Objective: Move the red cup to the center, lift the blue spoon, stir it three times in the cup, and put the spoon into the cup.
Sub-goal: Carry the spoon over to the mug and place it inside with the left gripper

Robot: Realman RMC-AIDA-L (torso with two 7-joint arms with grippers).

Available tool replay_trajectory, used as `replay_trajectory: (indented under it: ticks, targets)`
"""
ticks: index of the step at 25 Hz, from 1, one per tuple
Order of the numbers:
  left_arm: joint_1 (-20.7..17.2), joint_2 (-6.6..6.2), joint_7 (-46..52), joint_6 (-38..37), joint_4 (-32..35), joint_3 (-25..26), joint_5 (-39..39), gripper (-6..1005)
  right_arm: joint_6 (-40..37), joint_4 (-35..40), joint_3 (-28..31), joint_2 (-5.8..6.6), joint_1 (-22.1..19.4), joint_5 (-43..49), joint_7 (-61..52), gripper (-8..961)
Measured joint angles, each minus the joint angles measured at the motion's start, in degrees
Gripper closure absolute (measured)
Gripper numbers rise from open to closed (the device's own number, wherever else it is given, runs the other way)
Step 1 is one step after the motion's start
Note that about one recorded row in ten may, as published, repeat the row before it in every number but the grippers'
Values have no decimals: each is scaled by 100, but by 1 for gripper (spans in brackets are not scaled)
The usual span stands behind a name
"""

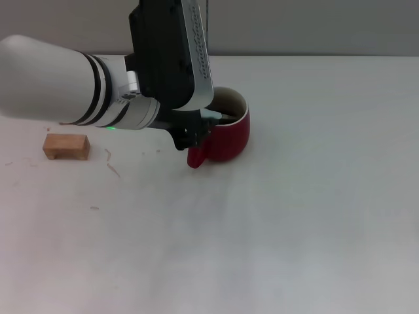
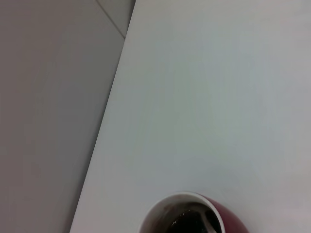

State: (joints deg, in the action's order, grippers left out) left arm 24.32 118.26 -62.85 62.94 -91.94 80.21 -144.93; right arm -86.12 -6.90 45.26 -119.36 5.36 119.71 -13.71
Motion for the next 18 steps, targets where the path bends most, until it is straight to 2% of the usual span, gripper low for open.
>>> replay_trajectory:
  ticks: [5, 9, 18]
  targets:
    - [-213, -14, 107, 120, -196, 30, -326, 817, 11, -2, 0, 0, 0, 0, 1, 118]
    - [-245, -14, 110, 148, -199, 57, -383, 816, 21, -3, 0, 0, 6, 0, 1, 118]
    - [53, -1, 110, -111, 146, 157, -344, 816, 18, -5, 0, 0, 5, 0, 0, 118]
